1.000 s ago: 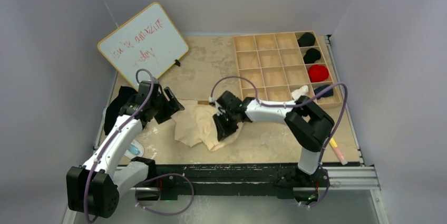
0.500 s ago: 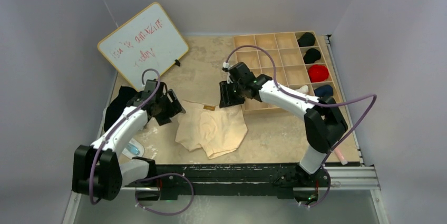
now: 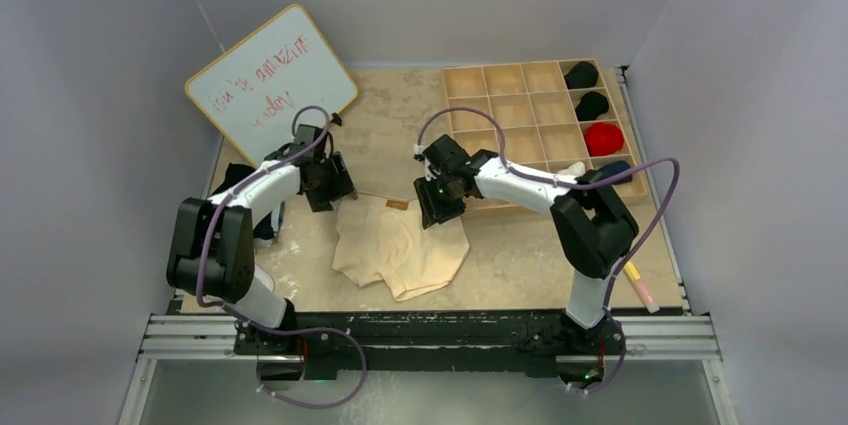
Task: Roll the underwear
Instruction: Flatten out the underwear at the center of the board.
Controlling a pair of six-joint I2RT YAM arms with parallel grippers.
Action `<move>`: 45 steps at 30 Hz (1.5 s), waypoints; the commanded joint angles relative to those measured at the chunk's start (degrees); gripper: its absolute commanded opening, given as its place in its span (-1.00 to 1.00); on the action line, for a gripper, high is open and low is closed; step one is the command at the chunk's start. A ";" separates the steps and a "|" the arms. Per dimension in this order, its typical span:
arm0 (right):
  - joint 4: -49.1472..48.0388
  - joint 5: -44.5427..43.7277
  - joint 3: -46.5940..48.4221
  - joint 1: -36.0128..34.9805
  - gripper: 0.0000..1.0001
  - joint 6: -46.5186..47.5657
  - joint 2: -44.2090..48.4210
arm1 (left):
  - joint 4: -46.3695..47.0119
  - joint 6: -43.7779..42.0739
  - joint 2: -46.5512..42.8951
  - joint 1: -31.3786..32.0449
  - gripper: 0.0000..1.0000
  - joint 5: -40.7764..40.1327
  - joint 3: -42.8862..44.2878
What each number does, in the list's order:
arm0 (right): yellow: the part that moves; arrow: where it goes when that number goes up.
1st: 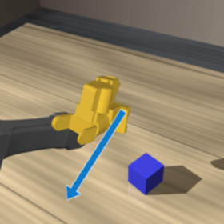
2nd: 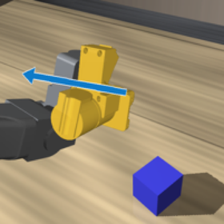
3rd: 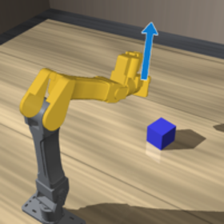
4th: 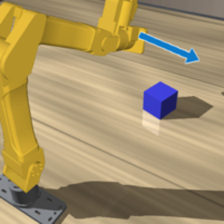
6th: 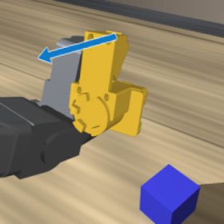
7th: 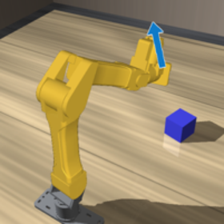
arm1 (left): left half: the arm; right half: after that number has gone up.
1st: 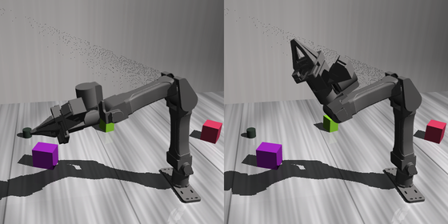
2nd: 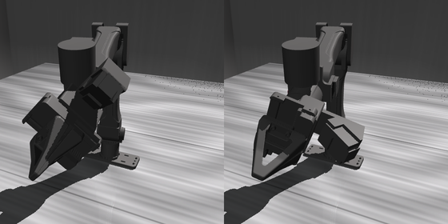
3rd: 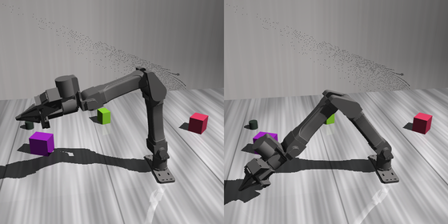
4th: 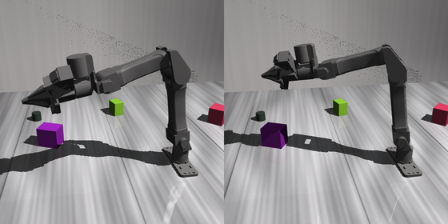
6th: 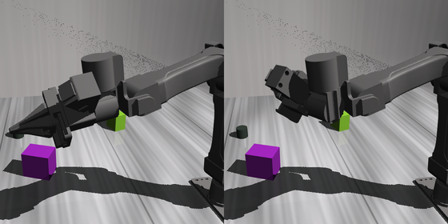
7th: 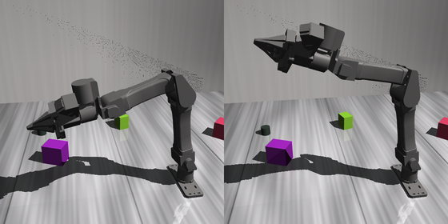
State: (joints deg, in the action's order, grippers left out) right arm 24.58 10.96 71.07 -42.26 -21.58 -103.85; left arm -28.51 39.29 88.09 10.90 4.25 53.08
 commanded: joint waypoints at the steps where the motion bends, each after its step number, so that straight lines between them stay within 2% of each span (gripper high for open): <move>1: 3.59 -3.39 4.92 -0.02 -0.08 3.13 -2.85 | 2.18 -1.76 2.39 -0.09 0.13 0.16 2.11; 8: 6.09 0.41 10.54 -0.02 -0.10 8.34 -10.01 | 1.32 1.57 3.63 -0.09 -0.06 -3.52 1.08; 15: 5.76 0.93 13.49 -0.10 -0.10 7.54 -12.75 | 2.80 1.92 3.62 -0.09 -0.60 -3.86 -0.02; 19: 5.77 -0.24 15.82 -0.15 -0.11 7.53 -14.50 | 2.02 2.89 2.78 -0.09 -0.98 -5.84 -0.62; 20: 5.59 -0.24 15.85 -0.11 -0.11 7.57 -14.48 | 1.53 3.16 2.40 -0.09 -1.00 -6.57 -0.73; 27: 7.53 -5.14 15.41 0.04 -0.08 5.22 -14.56 | -0.93 5.70 -2.49 -0.50 -1.00 -11.44 -4.26; 30: 6.61 -2.80 15.65 0.00 -0.07 5.92 -14.61 | -1.82 7.08 -5.04 -1.18 -1.00 -12.89 -6.15; 33: 5.48 -0.64 16.22 0.04 -0.07 6.61 -13.69 | 1.17 6.10 -8.18 -1.23 -1.00 -10.01 -7.64; 35: 3.88 -0.18 16.24 0.04 -0.07 6.75 -12.89 | 4.61 4.79 -10.56 -1.23 -0.78 -5.88 -8.86; 39: 5.50 0.54 18.69 0.07 -0.07 8.31 -14.33 | 10.26 2.65 -13.31 -1.23 -0.10 -0.19 -9.71; 40: 6.26 0.63 19.18 0.07 -0.07 8.85 -14.91 | 10.22 2.57 -12.81 -1.23 0.00 -0.66 -9.26; 42: 6.82 0.77 18.86 0.00 -0.08 9.53 -15.21 | 8.22 1.96 -10.21 -1.23 0.09 -2.74 -7.43; 45: 6.05 1.41 16.88 0.04 -0.08 9.90 -14.42 | 5.07 0.94 -5.06 -1.23 0.12 -5.42 -3.81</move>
State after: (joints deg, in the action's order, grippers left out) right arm 29.67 10.31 88.12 -42.33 -13.65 -118.78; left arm -22.63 42.48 78.17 9.87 0.60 44.93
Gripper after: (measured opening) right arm 0.460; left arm 0.556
